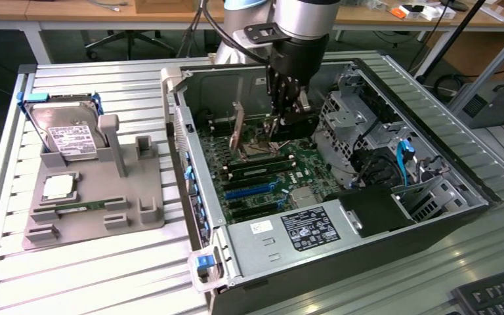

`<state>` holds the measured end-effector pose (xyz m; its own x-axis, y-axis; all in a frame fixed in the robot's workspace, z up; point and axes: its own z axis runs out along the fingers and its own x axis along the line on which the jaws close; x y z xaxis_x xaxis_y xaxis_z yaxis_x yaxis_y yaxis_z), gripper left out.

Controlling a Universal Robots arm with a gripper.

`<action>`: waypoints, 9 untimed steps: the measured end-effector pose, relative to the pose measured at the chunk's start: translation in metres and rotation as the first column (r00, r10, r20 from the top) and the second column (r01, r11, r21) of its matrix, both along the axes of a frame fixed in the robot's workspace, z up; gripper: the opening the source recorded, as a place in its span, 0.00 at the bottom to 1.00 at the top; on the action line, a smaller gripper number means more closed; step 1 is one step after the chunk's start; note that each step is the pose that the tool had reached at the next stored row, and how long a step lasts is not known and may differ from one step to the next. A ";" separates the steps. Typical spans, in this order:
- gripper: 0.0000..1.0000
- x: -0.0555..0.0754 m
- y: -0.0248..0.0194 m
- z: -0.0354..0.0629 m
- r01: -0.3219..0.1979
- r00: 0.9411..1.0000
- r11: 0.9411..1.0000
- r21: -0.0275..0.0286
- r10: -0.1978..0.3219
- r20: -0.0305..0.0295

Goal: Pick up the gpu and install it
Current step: 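Insert the gpu into the slot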

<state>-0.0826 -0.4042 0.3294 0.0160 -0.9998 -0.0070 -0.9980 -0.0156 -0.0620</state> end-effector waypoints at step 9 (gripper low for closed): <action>0.27 -0.007 0.0003 -0.0118 0.001 1.000 1.000 -0.002 -0.001 0.000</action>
<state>-0.0893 -0.4039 0.3176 0.0147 -0.9999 -0.0049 -0.9980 -0.0144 -0.0620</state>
